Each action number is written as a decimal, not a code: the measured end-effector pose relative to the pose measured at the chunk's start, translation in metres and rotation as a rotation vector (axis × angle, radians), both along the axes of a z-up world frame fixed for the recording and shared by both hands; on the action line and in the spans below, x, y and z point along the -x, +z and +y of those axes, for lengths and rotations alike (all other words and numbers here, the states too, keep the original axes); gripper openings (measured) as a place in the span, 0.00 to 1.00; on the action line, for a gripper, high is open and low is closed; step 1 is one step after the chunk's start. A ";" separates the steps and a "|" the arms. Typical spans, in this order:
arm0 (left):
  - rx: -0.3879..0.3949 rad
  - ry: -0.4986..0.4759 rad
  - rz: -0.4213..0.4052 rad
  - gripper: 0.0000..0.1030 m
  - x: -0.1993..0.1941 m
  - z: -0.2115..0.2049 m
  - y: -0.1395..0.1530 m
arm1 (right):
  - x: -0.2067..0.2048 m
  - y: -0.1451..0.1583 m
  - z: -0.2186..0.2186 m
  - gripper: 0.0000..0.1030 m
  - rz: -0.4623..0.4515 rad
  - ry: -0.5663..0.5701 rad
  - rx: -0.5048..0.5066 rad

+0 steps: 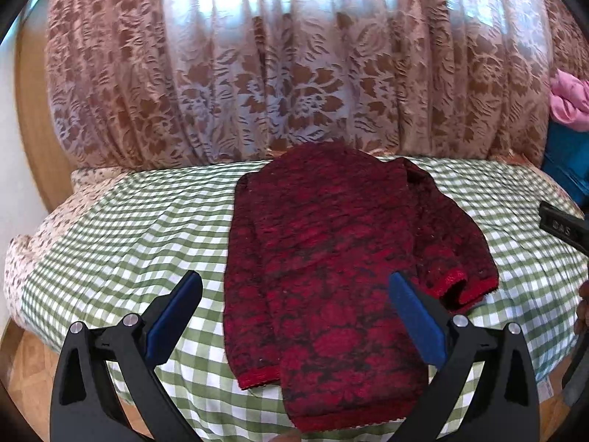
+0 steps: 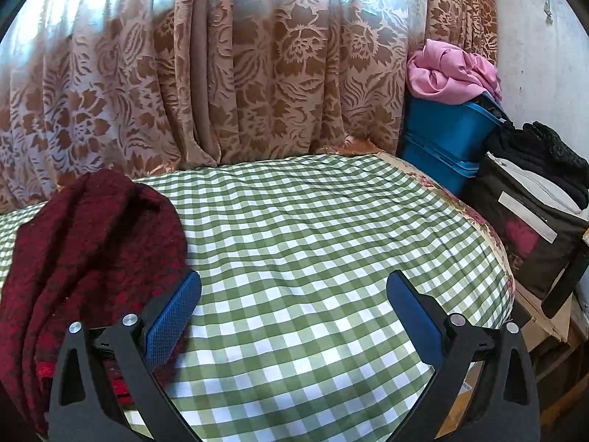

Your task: Fold small clothes

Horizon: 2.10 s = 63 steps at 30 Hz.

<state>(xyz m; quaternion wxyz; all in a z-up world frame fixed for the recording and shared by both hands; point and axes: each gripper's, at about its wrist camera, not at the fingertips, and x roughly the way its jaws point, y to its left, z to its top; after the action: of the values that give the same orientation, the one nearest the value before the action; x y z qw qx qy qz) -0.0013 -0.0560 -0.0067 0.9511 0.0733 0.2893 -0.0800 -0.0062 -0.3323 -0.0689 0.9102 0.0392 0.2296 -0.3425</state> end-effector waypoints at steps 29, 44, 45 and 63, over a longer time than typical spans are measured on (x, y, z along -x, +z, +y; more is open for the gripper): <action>-0.161 -0.427 0.078 0.09 0.028 -0.023 -0.027 | -0.041 -0.013 0.041 0.93 0.051 0.508 -0.439; 0.471 -0.150 0.175 0.05 -0.050 0.127 0.018 | -0.118 -0.024 0.099 0.49 0.213 0.794 -0.627; 0.504 -0.102 0.171 0.05 -0.061 0.142 0.018 | -0.124 -0.025 0.104 0.47 0.232 0.801 -0.622; 0.385 0.748 0.207 0.00 -0.235 0.330 -0.013 | -0.143 0.045 0.039 0.07 0.138 0.694 -0.437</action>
<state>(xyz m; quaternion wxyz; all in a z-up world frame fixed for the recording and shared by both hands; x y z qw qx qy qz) 0.2341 0.2737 -0.0195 0.8769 -0.2237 0.3694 0.2110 0.1363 -0.2932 -0.0238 0.9243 0.1286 0.3571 0.0398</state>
